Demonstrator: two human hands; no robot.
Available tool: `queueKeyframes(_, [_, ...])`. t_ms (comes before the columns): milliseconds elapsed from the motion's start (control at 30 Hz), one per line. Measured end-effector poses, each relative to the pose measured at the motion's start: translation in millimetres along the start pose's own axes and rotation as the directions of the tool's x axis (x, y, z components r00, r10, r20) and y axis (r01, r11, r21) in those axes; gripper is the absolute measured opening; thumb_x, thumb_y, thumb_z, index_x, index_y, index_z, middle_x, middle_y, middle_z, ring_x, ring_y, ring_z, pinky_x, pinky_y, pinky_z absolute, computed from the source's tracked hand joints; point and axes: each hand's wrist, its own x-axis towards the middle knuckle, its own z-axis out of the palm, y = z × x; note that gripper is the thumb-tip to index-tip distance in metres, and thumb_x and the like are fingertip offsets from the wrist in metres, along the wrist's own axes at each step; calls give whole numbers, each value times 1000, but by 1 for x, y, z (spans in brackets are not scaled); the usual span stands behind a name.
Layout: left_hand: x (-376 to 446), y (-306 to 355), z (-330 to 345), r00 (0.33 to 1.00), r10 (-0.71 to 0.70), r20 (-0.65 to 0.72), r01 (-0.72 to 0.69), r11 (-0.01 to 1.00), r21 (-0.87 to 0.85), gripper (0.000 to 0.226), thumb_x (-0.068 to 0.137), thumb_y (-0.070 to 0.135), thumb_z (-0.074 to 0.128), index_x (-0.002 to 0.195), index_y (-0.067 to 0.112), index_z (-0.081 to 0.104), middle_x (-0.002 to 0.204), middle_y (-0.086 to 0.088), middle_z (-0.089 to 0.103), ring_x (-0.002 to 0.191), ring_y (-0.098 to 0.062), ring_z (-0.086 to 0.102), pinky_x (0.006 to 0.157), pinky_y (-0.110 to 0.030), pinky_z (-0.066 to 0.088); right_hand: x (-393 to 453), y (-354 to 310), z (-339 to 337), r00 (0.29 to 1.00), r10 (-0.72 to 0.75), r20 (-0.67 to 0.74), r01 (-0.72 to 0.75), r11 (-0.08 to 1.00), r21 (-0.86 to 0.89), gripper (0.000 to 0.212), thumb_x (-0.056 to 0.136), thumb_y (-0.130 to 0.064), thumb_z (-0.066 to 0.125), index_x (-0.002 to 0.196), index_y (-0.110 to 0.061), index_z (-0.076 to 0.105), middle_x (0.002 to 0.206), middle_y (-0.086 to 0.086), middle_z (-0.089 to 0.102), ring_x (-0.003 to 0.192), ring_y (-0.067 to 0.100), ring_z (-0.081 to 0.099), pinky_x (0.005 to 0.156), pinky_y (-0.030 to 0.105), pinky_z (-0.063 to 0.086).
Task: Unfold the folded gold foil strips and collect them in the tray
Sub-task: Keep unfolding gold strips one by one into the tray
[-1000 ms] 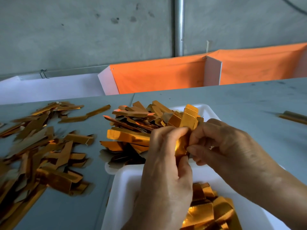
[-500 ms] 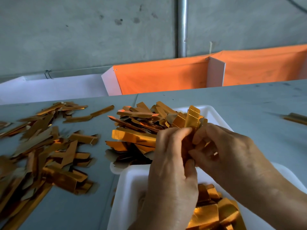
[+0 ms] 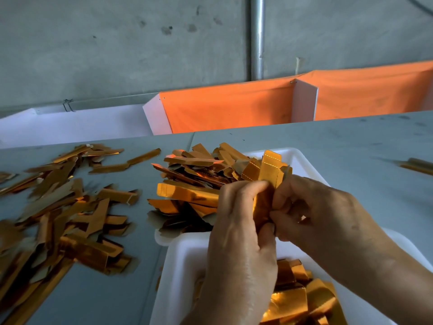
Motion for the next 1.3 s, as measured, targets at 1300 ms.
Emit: queueKeyframes(1300, [-4, -1, 3, 998, -15, 58, 9, 995, 99, 69, 82, 12, 64, 120, 52, 23, 117, 31, 32, 105, 16, 37, 78, 7, 32, 4, -1, -7, 961, 268, -68, -202, 848, 489, 26, 62, -34, 65, 83, -38, 51, 85, -10, 68, 65, 15, 72, 69, 43, 57])
